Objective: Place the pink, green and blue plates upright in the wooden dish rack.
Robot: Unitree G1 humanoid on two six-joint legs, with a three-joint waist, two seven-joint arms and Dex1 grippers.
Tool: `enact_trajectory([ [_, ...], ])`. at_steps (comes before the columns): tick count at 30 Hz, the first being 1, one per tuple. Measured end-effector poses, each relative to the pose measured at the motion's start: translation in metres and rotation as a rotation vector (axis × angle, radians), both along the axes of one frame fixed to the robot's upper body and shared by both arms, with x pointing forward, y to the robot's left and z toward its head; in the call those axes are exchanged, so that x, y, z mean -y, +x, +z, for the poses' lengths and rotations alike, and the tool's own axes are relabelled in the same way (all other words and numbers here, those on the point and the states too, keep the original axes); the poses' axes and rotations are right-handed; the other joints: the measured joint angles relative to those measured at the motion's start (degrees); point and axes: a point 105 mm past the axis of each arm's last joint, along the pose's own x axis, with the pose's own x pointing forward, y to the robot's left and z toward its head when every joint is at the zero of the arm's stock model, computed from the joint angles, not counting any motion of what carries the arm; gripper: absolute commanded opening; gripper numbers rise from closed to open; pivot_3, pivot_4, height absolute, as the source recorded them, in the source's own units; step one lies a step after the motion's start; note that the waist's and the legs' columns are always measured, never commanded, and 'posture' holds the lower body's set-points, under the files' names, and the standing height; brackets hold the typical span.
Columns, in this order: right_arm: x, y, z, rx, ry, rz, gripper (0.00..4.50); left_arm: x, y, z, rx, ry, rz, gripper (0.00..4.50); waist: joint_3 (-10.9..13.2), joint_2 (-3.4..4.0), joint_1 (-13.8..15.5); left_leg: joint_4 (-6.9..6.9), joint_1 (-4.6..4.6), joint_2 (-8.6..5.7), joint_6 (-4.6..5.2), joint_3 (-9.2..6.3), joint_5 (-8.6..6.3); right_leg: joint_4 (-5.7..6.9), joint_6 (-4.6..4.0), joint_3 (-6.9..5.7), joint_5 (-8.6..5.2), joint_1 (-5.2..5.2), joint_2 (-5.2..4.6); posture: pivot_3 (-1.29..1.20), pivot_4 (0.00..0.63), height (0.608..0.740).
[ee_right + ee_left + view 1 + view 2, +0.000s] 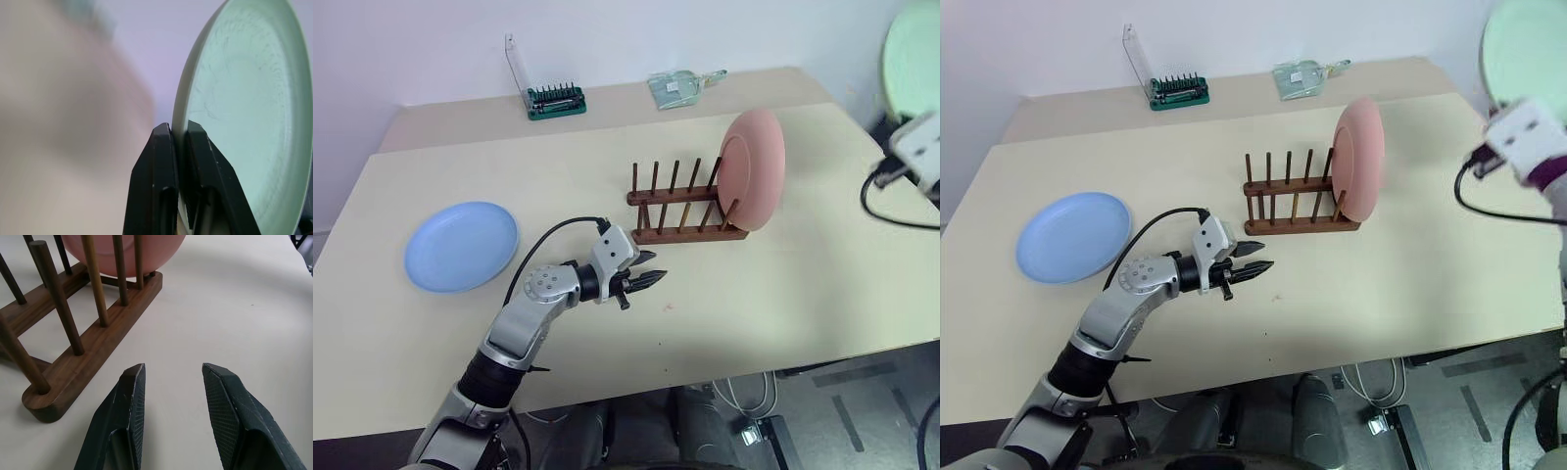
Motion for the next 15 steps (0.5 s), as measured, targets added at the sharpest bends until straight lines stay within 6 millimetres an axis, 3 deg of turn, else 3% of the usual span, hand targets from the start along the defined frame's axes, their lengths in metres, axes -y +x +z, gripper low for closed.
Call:
enact_trajectory([
  [3,-0.062,-0.018,0.028,-0.021,0.283,0.366,0.06,-0.001,0.000,0.000,-0.003,0.003,-0.003,1.88,0.02,-0.03,0.08,0.03,-0.02,-0.01,0.05,-0.06,-0.03,-0.04,0.00,-0.01,0.00,0.03,-0.01,0.00,0.150,0.740],
  [7,-0.135,-0.059,0.040,-0.177,0.495,0.839,0.06,-0.002,-0.001,-0.001,-0.018,-0.001,-0.015,1.88,0.05,-0.15,0.90,0.03,-0.07,-0.02,0.25,-0.20,-0.15,-0.11,-0.01,-0.10,0.00,0.04,-0.03,0.00,0.150,0.740],
  [11,-0.160,-0.070,0.031,-0.349,0.725,1.035,0.06,-0.005,0.000,-0.002,-0.018,0.005,-0.003,1.88,0.04,-0.17,1.72,0.11,-0.11,-0.10,0.30,-0.21,-0.18,-0.13,-0.01,-0.14,0.00,0.07,-0.16,0.00,0.150,0.740],
  [15,-0.164,-0.055,0.010,-0.462,0.971,1.009,0.06,-0.004,0.000,-0.001,-0.018,-0.003,-0.001,1.88,0.04,-0.17,1.47,0.09,-0.12,-0.10,0.16,-0.19,-0.10,-0.08,-0.01,-0.14,0.01,0.01,-0.16,0.00,0.150,0.740],
])
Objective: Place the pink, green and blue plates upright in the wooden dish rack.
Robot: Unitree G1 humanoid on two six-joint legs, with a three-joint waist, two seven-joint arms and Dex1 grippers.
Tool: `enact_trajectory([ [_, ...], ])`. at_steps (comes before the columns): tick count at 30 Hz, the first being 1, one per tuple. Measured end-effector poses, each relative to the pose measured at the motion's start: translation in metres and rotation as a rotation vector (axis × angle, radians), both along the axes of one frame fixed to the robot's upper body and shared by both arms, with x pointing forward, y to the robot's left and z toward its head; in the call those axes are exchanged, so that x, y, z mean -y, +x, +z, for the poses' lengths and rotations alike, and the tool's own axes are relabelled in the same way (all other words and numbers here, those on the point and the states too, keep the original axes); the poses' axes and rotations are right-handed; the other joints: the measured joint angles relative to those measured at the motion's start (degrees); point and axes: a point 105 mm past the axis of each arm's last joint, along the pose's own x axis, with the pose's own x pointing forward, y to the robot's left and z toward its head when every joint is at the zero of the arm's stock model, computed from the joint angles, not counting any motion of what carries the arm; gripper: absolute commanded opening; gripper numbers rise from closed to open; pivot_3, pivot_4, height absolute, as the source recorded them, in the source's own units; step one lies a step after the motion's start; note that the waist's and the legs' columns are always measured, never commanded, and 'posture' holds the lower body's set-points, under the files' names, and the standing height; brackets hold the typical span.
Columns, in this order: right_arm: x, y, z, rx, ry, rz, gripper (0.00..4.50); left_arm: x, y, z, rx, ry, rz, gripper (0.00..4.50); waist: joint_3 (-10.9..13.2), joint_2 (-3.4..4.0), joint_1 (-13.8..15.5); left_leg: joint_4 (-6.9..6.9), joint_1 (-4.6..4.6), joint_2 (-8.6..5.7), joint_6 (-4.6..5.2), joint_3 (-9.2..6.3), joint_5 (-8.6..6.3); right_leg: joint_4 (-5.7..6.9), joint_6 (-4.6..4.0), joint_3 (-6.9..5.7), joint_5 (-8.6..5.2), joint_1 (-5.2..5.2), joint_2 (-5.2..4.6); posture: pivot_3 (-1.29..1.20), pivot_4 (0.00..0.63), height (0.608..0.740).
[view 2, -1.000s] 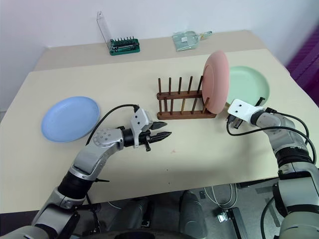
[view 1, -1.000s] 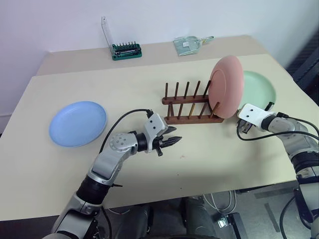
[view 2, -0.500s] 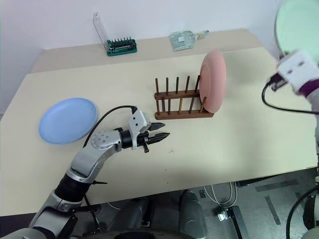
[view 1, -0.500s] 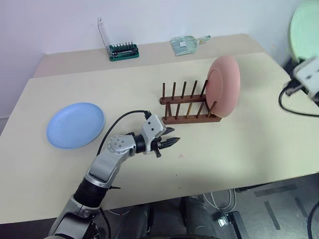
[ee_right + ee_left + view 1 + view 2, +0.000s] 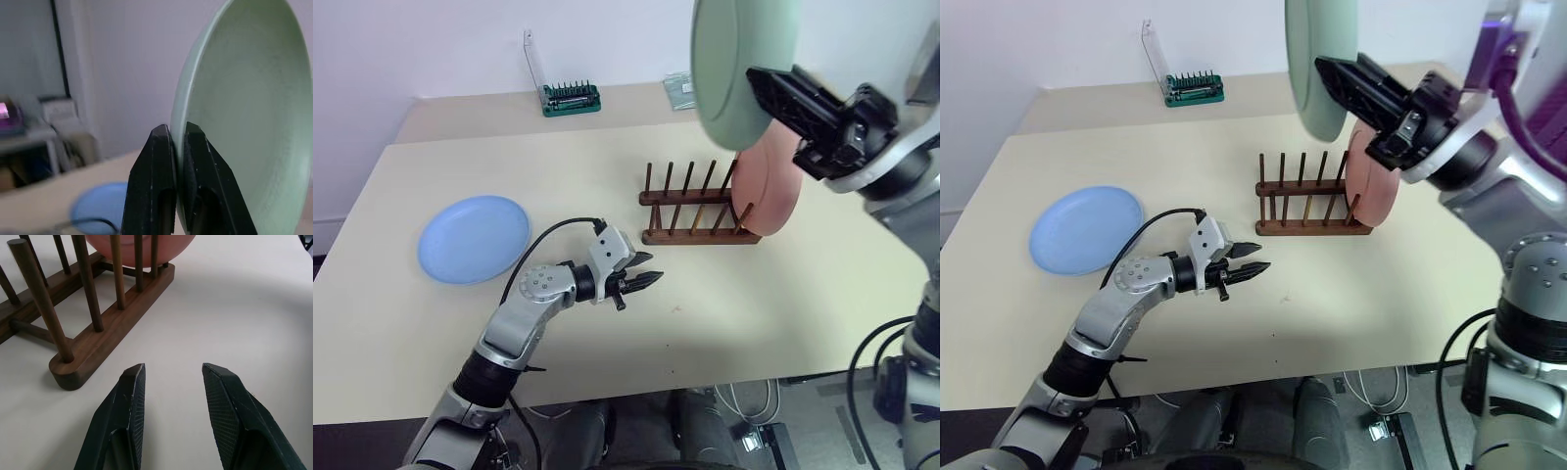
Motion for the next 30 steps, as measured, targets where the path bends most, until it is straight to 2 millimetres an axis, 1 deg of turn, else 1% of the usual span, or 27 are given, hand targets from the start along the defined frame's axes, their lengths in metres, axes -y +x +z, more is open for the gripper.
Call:
enact_trajectory([
  [3,0.006,0.014,-0.021,-0.122,0.012,-0.053,0.06,0.000,0.000,0.000,0.000,-0.002,0.006,1.88,0.00,0.01,-0.07,0.00,-0.06,0.00,-0.05,0.04,0.03,0.02,0.00,0.01,0.00,-0.09,0.01,0.00,0.150,0.740],
  [8,0.010,0.021,-0.031,-0.181,0.031,-0.070,0.06,0.000,0.000,0.000,0.000,-0.003,0.007,1.88,0.00,0.01,-0.13,-0.01,-0.09,0.01,-0.04,0.05,0.03,0.04,0.00,0.01,0.00,-0.14,0.04,0.00,0.150,0.740],
  [13,0.019,0.037,-0.051,-0.293,0.041,-0.114,0.06,0.000,-0.001,0.000,-0.002,-0.003,0.006,1.88,0.00,0.01,-0.13,0.00,-0.09,0.01,-0.04,0.07,0.03,0.04,0.00,0.01,0.00,-0.14,0.04,0.00,0.150,0.740],
  [19,0.021,0.050,-0.070,-0.374,-0.006,-0.149,0.06,0.001,-0.001,0.000,-0.004,-0.002,0.002,1.88,0.00,0.01,-0.14,-0.01,-0.10,0.01,-0.03,0.07,0.02,0.04,0.00,0.01,0.00,-0.15,0.05,0.00,0.150,0.740],
  [20,0.020,0.050,-0.071,-0.367,-0.021,-0.154,0.70,0.000,-0.001,0.000,-0.004,-0.001,0.002,1.88,0.00,0.01,-0.14,0.00,-0.11,0.01,-0.03,0.08,0.02,0.04,0.00,0.01,0.00,-0.15,0.05,0.00,0.150,0.740],
  [21,0.020,0.052,-0.069,-0.348,-0.034,-0.164,0.93,0.000,-0.001,0.000,-0.004,-0.001,0.002,1.88,0.00,0.01,-0.14,0.00,-0.11,0.01,-0.03,0.08,0.02,0.04,0.01,0.01,0.00,-0.15,0.05,0.00,0.150,0.740],
  [24,0.022,0.055,-0.057,-0.236,-0.099,-0.229,2.35,0.001,-0.002,0.001,-0.006,0.000,0.001,1.88,0.00,0.01,-0.15,-0.01,-0.11,0.02,-0.04,0.09,0.02,0.04,0.01,0.01,0.00,-0.16,0.06,0.00,0.150,0.740],
  [25,0.022,0.055,-0.054,-0.205,-0.118,-0.242,2.35,0.001,-0.002,0.001,-0.009,0.000,0.001,1.88,0.00,0.01,-0.15,-0.01,-0.11,0.02,-0.04,0.09,0.03,0.04,0.01,0.01,0.00,-0.16,0.07,0.00,0.150,0.740],
  [26,0.022,0.056,-0.052,-0.169,-0.160,-0.263,2.41,0.001,-0.003,0.002,-0.013,-0.005,-0.003,2.37,0.00,0.01,-0.15,0.00,-0.12,0.02,-0.05,0.10,0.03,0.04,0.01,0.01,0.00,-0.17,0.07,0.00,0.150,0.740],
  [27,0.023,0.056,-0.050,-0.142,-0.199,-0.283,2.41,0.002,-0.004,0.003,-0.011,-0.012,-0.009,2.74,0.00,0.01,-0.11,0.01,-0.14,0.02,-0.05,0.09,0.04,0.03,0.01,0.00,0.00,-0.17,0.07,0.00,0.150,0.740],
  [29,0.024,0.056,-0.047,-0.101,-0.250,-0.303,2.41,0.003,-0.006,0.006,-0.007,-0.018,-0.017,3.61,0.00,0.01,-0.14,0.00,-0.14,0.02,-0.06,0.09,0.04,0.03,0.01,0.01,0.00,-0.18,0.06,0.00,0.150,0.740],
  [30,0.024,0.055,-0.046,-0.074,-0.284,-0.313,2.41,0.003,-0.007,0.007,-0.006,-0.017,-0.019,4.24,0.00,0.01,-0.15,0.00,-0.14,0.02,-0.06,0.09,0.04,0.03,0.01,0.01,0.00,-0.18,0.07,0.00,0.150,0.740],
])
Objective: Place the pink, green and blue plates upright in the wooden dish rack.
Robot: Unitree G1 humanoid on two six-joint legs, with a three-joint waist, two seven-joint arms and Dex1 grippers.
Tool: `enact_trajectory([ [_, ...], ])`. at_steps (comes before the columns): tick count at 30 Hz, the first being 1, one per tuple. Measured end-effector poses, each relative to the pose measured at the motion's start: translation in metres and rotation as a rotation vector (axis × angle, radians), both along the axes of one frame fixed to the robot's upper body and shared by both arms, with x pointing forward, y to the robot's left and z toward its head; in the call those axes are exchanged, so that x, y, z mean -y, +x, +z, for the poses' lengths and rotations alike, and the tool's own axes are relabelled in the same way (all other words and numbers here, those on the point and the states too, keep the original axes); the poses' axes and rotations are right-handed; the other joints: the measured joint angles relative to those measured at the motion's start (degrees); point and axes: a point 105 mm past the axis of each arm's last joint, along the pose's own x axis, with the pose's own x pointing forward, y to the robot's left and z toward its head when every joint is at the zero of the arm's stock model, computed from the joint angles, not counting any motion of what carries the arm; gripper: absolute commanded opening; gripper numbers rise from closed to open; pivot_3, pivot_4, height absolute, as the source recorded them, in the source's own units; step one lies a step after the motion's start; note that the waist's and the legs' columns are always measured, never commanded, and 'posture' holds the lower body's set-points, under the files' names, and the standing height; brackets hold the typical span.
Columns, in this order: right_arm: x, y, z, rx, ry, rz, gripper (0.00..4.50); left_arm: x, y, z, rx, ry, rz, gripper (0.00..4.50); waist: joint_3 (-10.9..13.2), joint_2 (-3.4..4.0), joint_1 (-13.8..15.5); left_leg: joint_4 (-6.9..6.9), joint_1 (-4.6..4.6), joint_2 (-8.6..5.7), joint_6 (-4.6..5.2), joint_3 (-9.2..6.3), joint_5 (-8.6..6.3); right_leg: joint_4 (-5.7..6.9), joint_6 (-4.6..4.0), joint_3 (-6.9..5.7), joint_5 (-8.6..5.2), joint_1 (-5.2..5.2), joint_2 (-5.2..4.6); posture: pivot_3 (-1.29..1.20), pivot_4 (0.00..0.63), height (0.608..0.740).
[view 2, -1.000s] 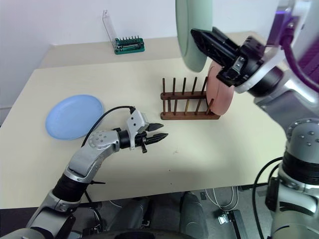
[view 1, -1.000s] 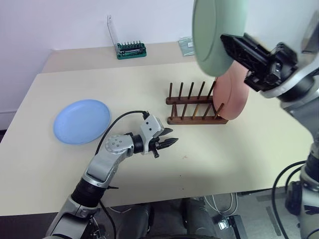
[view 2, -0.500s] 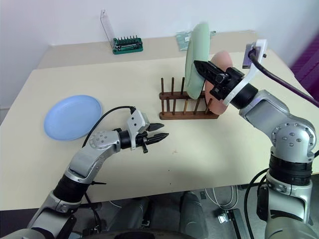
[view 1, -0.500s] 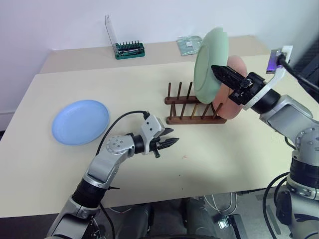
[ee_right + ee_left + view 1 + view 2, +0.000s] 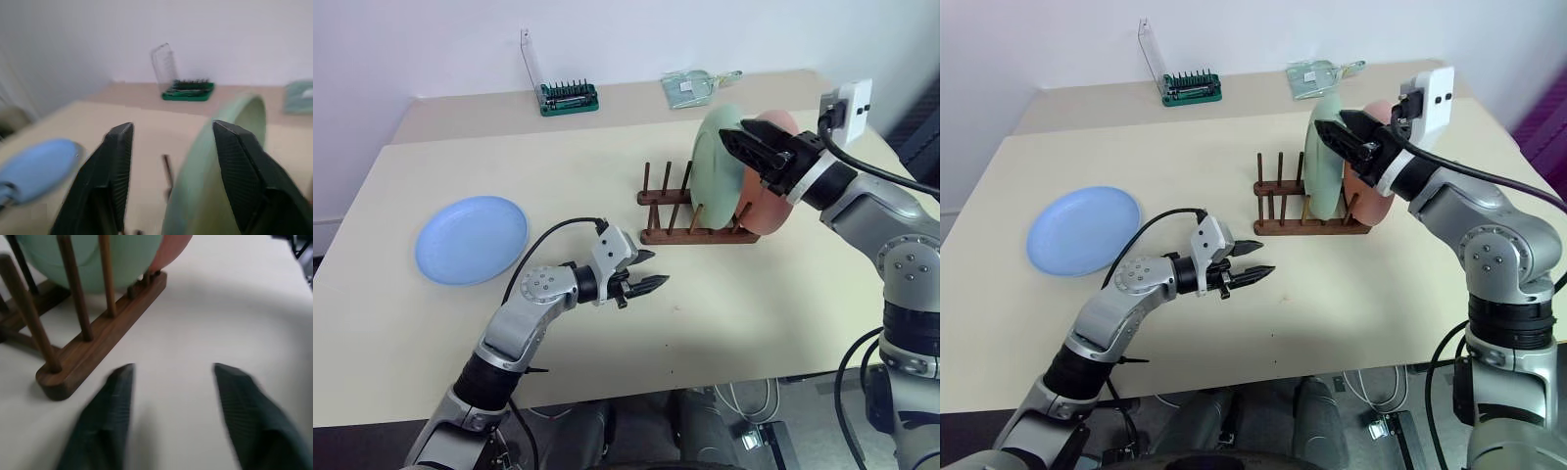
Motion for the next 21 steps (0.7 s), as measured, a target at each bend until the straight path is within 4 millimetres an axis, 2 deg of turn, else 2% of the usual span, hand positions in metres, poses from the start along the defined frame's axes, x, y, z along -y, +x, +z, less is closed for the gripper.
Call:
enact_trajectory([
  [1,0.000,-0.001,0.002,0.019,-0.019,-0.001,2.41,-0.001,-0.001,0.000,-0.002,0.000,0.002,4.44,0.00,0.00,0.00,0.00,0.00,0.01,0.00,0.00,0.00,0.00,0.00,0.00,0.00,0.00,0.00,0.00,0.150,0.740],
  [3,-0.001,-0.002,0.006,0.060,-0.058,-0.004,2.41,-0.003,-0.001,0.002,0.002,-0.011,0.017,4.44,0.00,0.00,-0.04,0.00,0.00,0.00,0.00,0.00,0.00,0.00,0.00,0.01,0.00,-0.01,0.00,0.00,0.150,0.740],
  [7,-0.002,-0.012,0.036,0.228,-0.176,-0.008,2.41,-0.040,0.020,0.036,0.048,-0.166,0.258,4.44,0.02,0.01,-0.12,-0.01,-0.13,0.04,-0.07,0.00,0.04,0.03,0.00,0.01,0.00,-0.18,0.04,0.00,0.150,0.740],
  [9,-0.010,-0.023,0.047,0.302,-0.231,0.050,2.41,-0.072,0.037,0.058,0.103,-0.257,0.478,4.44,0.02,0.00,-0.01,-0.01,-0.13,0.05,-0.08,-0.02,0.04,0.02,0.00,0.00,0.00,-0.16,0.05,0.00,0.150,0.740],
  [12,-0.040,-0.045,0.042,0.356,-0.329,0.225,2.41,-0.152,0.061,0.083,0.224,-0.283,0.937,4.44,0.02,-0.08,-0.13,-0.02,-0.11,0.09,-0.11,-0.02,0.05,0.02,0.00,0.00,0.00,-0.16,0.10,0.00,0.150,0.740],
  [14,-0.056,-0.052,0.031,0.344,-0.362,0.320,2.41,-0.204,0.063,0.082,0.275,-0.201,1.240,4.44,0.01,-0.10,-0.05,-0.01,-0.10,0.06,-0.11,-0.01,0.05,0.02,0.01,0.01,0.01,-0.14,0.08,0.00,0.150,0.740],
  [15,-0.063,-0.053,0.025,0.332,-0.364,0.357,2.41,-0.230,0.061,0.075,0.271,-0.129,1.405,4.44,0.00,-0.14,0.03,0.00,-0.10,0.04,-0.11,-0.01,0.05,0.01,0.01,0.00,0.01,-0.13,0.07,0.00,0.150,0.740],
  [17,-0.072,-0.053,0.015,0.311,-0.366,0.399,2.41,-0.266,0.049,0.063,0.218,-0.058,1.646,4.44,0.00,-0.24,0.15,0.02,-0.14,0.02,-0.10,-0.06,0.05,0.00,0.02,-0.02,0.01,-0.13,0.05,0.00,0.150,0.740],
  [19,-0.079,-0.053,0.004,0.286,-0.372,0.433,2.41,-0.290,0.034,0.050,0.112,-0.061,1.840,4.44,-0.03,-0.40,0.29,0.04,-0.24,0.00,-0.10,-0.18,0.05,-0.04,0.03,-0.12,0.02,-0.15,0.04,0.00,0.150,0.740],
  [21,-0.081,-0.053,-0.004,0.266,-0.371,0.452,2.41,-0.297,0.023,0.036,-0.001,-0.074,1.914,4.44,-0.04,-0.44,0.39,0.07,-0.34,-0.04,-0.11,-0.22,0.05,-0.04,0.04,-0.15,0.03,-0.21,0.00,0.00,0.150,0.740],
])
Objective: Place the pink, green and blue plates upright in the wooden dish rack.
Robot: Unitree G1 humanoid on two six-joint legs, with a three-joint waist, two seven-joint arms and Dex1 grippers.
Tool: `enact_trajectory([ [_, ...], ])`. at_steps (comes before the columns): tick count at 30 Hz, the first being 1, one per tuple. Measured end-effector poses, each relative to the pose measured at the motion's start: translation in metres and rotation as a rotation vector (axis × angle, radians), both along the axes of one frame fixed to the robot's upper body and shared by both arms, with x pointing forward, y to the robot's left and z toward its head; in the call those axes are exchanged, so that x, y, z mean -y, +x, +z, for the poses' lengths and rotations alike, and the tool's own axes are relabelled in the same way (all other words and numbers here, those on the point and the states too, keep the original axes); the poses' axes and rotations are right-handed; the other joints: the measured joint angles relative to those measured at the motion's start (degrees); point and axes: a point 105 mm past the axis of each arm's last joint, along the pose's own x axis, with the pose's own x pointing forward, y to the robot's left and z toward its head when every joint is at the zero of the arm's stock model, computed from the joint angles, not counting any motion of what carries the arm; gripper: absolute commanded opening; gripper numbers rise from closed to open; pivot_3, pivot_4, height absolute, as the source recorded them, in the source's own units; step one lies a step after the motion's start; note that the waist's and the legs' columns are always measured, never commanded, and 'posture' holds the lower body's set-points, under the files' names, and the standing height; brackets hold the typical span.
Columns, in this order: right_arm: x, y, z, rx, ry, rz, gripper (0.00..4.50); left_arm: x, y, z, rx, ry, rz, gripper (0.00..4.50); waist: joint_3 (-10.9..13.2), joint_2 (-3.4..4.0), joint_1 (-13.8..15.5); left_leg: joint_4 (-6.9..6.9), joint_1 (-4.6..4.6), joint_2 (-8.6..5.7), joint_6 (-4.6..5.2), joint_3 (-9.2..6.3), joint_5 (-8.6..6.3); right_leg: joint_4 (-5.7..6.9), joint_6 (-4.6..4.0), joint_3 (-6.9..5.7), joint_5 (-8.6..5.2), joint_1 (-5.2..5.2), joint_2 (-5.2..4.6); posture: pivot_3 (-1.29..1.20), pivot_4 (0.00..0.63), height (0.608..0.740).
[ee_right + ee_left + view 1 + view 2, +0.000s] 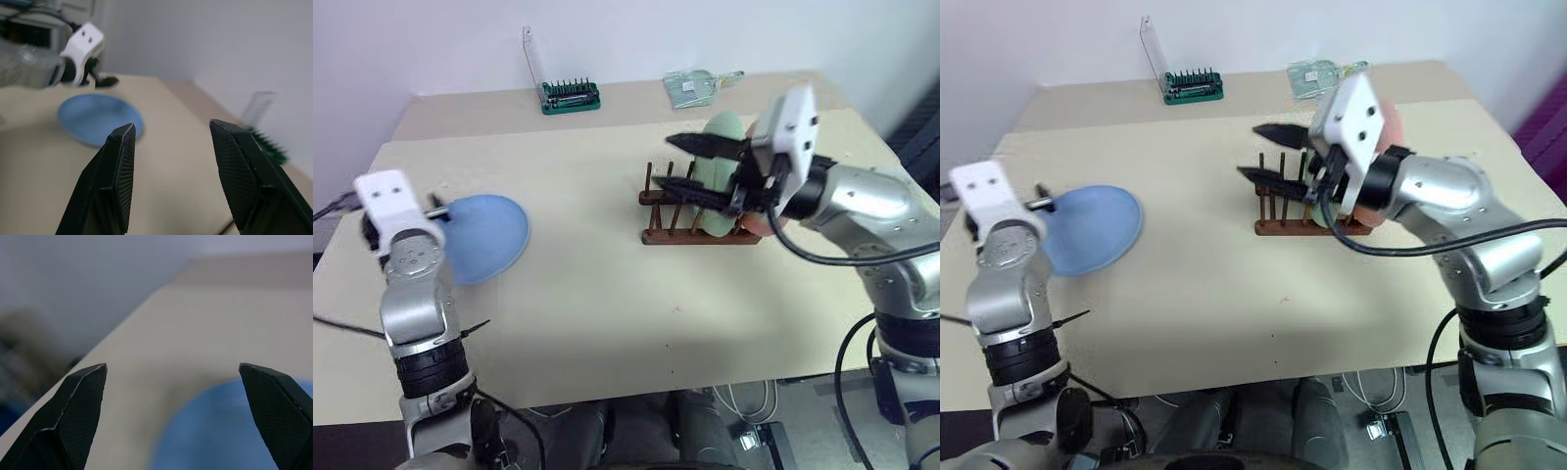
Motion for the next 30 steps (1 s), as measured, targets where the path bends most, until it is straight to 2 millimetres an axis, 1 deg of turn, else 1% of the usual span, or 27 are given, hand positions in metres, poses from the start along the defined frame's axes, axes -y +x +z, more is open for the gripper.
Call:
enact_trajectory([
  [1,-0.001,0.000,-0.001,-0.003,-0.003,0.005,2.41,0.002,-0.001,-0.006,-0.022,-0.028,-0.003,4.44,0.00,0.00,0.05,0.02,-0.06,-0.01,-0.01,-0.02,0.01,0.01,0.01,-0.02,0.00,-0.04,-0.01,0.00,0.150,0.740],
  [5,-0.002,-0.002,-0.008,-0.022,-0.010,0.028,2.41,0.019,0.000,-0.031,-0.082,-0.165,-0.083,4.44,-0.01,-0.03,-0.21,0.02,-0.08,0.01,-0.06,-0.07,0.03,0.01,0.00,-0.09,0.01,-0.05,0.00,0.00,0.150,0.740],
  [8,-0.001,-0.002,-0.015,-0.042,-0.020,0.021,2.41,0.019,-0.007,-0.048,-0.129,-0.247,-0.067,4.44,-0.01,-0.04,-0.53,0.00,-0.08,0.03,-0.08,-0.06,0.03,0.03,0.00,-0.08,0.00,-0.11,0.02,0.00,0.150,0.740],
  [9,-0.001,-0.002,-0.016,-0.044,-0.021,0.019,2.41,0.017,-0.010,-0.053,-0.136,-0.278,-0.046,3.92,-0.01,-0.04,-0.56,-0.02,-0.07,0.05,-0.10,-0.05,0.04,0.03,0.00,-0.07,0.00,-0.12,0.03,0.00,0.150,0.740],
  [10,-0.001,-0.003,-0.018,-0.045,-0.021,0.021,2.41,0.014,-0.013,-0.057,-0.138,-0.300,-0.027,3.58,-0.01,-0.04,-0.53,-0.02,-0.08,0.06,-0.11,-0.06,0.05,0.03,0.00,-0.08,0.00,-0.12,0.05,0.00,0.150,0.740],
  [13,-0.002,-0.005,-0.022,-0.043,-0.031,0.015,2.41,0.007,-0.018,-0.060,-0.133,-0.330,0.023,2.08,-0.02,-0.06,-0.35,-0.01,-0.07,0.04,-0.13,-0.05,0.06,0.04,0.00,-0.08,0.01,-0.10,0.03,0.00,0.150,0.740],
  [15,-0.002,-0.004,-0.023,-0.041,-0.030,0.005,2.41,0.007,-0.017,-0.060,-0.126,-0.350,0.029,1.11,-0.03,-0.07,-0.26,0.01,-0.07,0.03,-0.13,-0.06,0.06,0.05,0.00,-0.08,0.01,-0.08,0.02,0.00,0.150,0.740],
  [16,-0.002,-0.004,-0.023,-0.036,-0.030,0.000,2.41,0.007,-0.016,-0.060,-0.120,-0.357,0.027,0.54,-0.03,-0.07,-0.25,0.01,-0.07,0.03,-0.14,-0.06,0.06,0.06,0.00,-0.08,0.01,-0.08,0.01,0.00,0.150,0.740],
  [17,-0.002,-0.004,-0.023,-0.031,-0.034,-0.004,2.41,0.007,-0.014,-0.056,-0.106,-0.358,0.025,0.13,-0.03,-0.07,-0.23,0.01,-0.07,0.03,-0.14,-0.06,0.07,0.06,0.00,-0.08,0.01,-0.09,0.02,0.00,0.150,0.740],
  [19,-0.001,-0.003,-0.024,-0.024,-0.037,-0.017,2.41,0.010,-0.006,-0.043,-0.046,-0.350,-0.013,0.06,-0.07,-0.04,-0.17,0.00,-0.01,0.03,-0.17,-0.07,0.08,0.08,-0.01,-0.08,0.01,-0.04,0.01,0.00,0.150,0.740],
  [20,-0.001,-0.003,-0.024,-0.022,-0.037,-0.023,2.41,0.015,-0.001,-0.040,-0.025,-0.350,-0.053,0.06,-0.07,-0.04,-0.19,0.01,0.00,0.03,-0.17,-0.07,0.09,0.08,-0.01,-0.08,0.01,-0.02,0.02,0.00,0.150,0.740],
  [21,-0.001,-0.001,-0.025,-0.021,-0.042,-0.032,2.96,0.025,0.006,-0.038,-0.006,-0.353,-0.115,0.00,-0.05,-0.07,-0.16,0.01,-0.01,0.02,-0.18,-0.08,0.09,0.08,-0.01,-0.09,0.01,-0.02,0.01,0.00,0.150,0.740],
  [22,-0.001,0.000,-0.026,-0.021,-0.048,-0.038,3.25,0.034,0.012,-0.035,0.015,-0.357,-0.168,0.00,-0.06,-0.11,-0.15,0.02,-0.02,0.02,-0.18,-0.09,0.09,0.07,-0.01,-0.10,0.01,-0.01,0.01,0.00,0.150,0.740],
  [23,-0.001,0.002,-0.029,-0.022,-0.061,-0.046,3.73,0.047,0.020,-0.031,0.046,-0.359,-0.239,0.00,-0.06,-0.12,-0.19,0.02,-0.02,0.02,-0.18,-0.08,0.09,0.06,-0.01,-0.09,0.01,-0.02,0.01,0.00,0.150,0.740],
  [24,-0.002,0.003,-0.031,-0.021,-0.074,-0.050,4.22,0.055,0.025,-0.026,0.070,-0.357,-0.285,0.00,-0.06,-0.12,-0.30,0.02,-0.02,0.02,-0.18,-0.08,0.09,0.06,-0.01,-0.09,0.01,-0.03,0.01,0.00,0.150,0.740],
  [25,-0.004,0.006,-0.033,0.001,-0.097,-0.056,4.47,0.064,0.030,-0.018,0.108,-0.340,-0.337,0.00,-0.05,-0.13,-0.36,0.01,-0.05,0.02,-0.18,-0.07,0.09,0.07,-0.01,-0.09,0.01,-0.07,0.01,0.00,0.150,0.740],
  [27,-0.011,0.009,-0.034,0.060,-0.135,-0.058,4.47,0.084,0.040,0.004,0.192,-0.295,-0.446,0.00,-0.05,-0.13,-0.55,0.00,-0.11,0.04,-0.20,-0.05,0.10,0.07,-0.03,-0.09,0.02,-0.17,0.03,0.00,0.150,0.740],
  [28,-0.017,0.010,-0.033,0.105,-0.165,-0.051,4.47,0.094,0.043,0.018,0.246,-0.263,-0.503,0.00,-0.05,-0.13,-0.68,-0.01,-0.13,0.05,-0.20,-0.02,0.10,0.07,-0.03,-0.07,0.02,-0.20,0.03,0.00,0.150,0.740],
  [30,-0.027,0.012,-0.034,0.194,-0.227,-0.034,4.47,0.109,0.045,0.038,0.316,-0.207,-0.581,0.00,-0.05,-0.13,-0.77,-0.02,-0.13,0.05,-0.20,0.01,0.10,0.07,-0.03,-0.06,0.02,-0.21,0.03,0.00,0.150,0.740],
])
